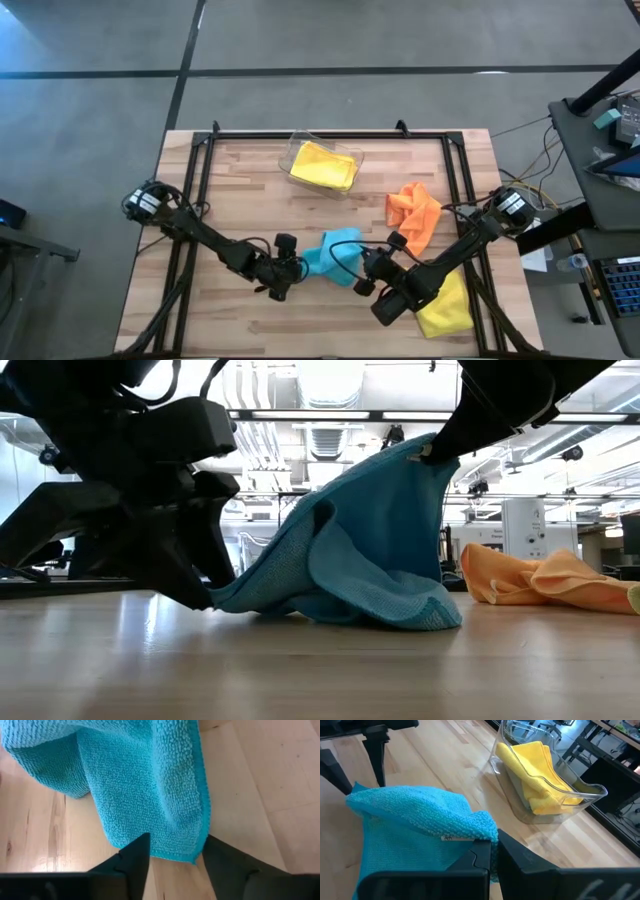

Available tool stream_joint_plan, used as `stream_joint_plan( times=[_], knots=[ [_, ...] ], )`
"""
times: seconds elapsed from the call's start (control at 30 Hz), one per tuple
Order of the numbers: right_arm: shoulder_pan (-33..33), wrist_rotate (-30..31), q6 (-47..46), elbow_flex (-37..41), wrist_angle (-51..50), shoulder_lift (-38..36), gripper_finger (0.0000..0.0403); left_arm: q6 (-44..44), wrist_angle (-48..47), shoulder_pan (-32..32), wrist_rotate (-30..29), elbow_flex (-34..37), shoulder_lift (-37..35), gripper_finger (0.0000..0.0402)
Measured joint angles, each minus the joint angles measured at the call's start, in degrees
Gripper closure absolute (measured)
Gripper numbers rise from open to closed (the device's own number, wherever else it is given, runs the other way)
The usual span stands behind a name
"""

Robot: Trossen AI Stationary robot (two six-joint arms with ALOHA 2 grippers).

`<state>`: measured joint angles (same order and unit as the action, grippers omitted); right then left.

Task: Fold microfiber towels
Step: Fold the blue microfiber cloth

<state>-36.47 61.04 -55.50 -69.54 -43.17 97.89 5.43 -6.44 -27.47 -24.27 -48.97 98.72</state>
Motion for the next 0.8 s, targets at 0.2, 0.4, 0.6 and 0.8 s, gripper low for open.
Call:
stream_joint_plan(
  times=[0.2, 0.4, 0.6, 0.8],
  knots=[
    [0.00, 0.00, 0.01, 0.00, -0.01, 0.00, 0.0394, -0.04, -0.02, -0.01, 0.00, 0.00, 0.00, 0.0326],
    [0.00, -0.03, 0.90, 0.00, -0.03, 0.00, 0.0394, -0.33, -0.10, 0.01, 0.00, 0.00, -0.02, 0.0394],
    [-0.02, -1.49, 1.34, 0.00, -0.05, 0.02, 0.0394, -0.43, -2.60, -0.01, -0.02, -0.38, -0.92, 0.0401],
    [-0.02, -2.68, 2.84, -0.03, -0.35, -1.04, 0.0394, -0.43, -8.56, -0.01, -0.56, -1.54, -5.21, 0.0401]
  ],
)
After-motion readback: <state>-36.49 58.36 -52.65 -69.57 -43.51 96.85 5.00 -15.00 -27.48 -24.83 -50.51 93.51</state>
